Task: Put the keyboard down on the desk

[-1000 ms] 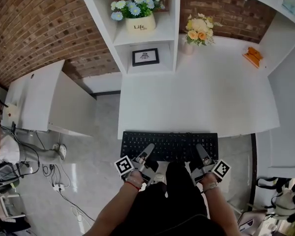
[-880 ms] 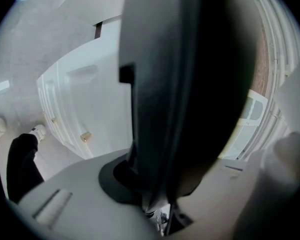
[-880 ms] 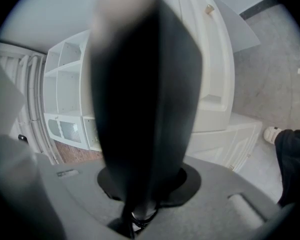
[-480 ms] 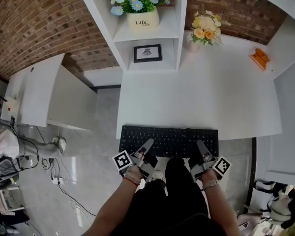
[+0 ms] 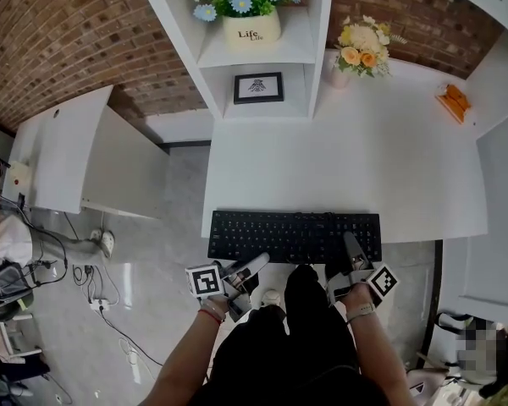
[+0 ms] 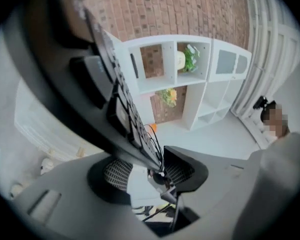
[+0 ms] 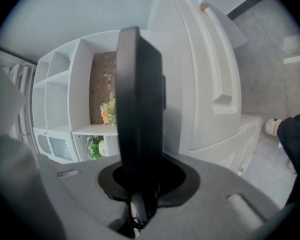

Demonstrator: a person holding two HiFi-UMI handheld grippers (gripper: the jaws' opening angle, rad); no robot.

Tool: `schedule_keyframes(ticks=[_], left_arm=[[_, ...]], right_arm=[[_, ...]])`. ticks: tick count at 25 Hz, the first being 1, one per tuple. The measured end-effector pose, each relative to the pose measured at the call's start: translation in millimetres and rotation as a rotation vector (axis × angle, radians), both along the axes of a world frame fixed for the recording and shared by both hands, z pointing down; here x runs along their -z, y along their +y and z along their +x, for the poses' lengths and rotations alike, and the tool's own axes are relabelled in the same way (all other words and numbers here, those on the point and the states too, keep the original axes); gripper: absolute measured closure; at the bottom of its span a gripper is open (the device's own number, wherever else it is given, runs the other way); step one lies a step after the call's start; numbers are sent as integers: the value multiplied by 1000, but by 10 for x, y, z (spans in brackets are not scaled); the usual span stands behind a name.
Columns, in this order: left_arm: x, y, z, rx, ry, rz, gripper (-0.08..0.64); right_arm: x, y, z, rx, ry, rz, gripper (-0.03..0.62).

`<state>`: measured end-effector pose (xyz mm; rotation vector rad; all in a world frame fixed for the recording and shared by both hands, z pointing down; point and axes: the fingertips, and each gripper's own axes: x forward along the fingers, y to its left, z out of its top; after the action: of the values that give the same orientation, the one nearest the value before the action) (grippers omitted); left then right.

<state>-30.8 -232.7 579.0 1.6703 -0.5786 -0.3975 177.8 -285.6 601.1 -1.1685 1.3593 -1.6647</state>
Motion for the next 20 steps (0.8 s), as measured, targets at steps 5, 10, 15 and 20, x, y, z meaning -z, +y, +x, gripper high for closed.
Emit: schedule_keyframes(ticks=[5,10,15,20], left_arm=[[-118,379,209,-282,-350,159,321],[-194,375,324,-399,-777,291,561],[-119,284,386,-338,-818,257,560],[-116,191,443,-268,-737,158,560]], right_arm=[[11,-29,1,-24,15,-27,529],[2,-43,10,-14,29,-31,529],[11,-63,-6,31,47,-35,528],[42,-55,-38,152,41,-35,514]])
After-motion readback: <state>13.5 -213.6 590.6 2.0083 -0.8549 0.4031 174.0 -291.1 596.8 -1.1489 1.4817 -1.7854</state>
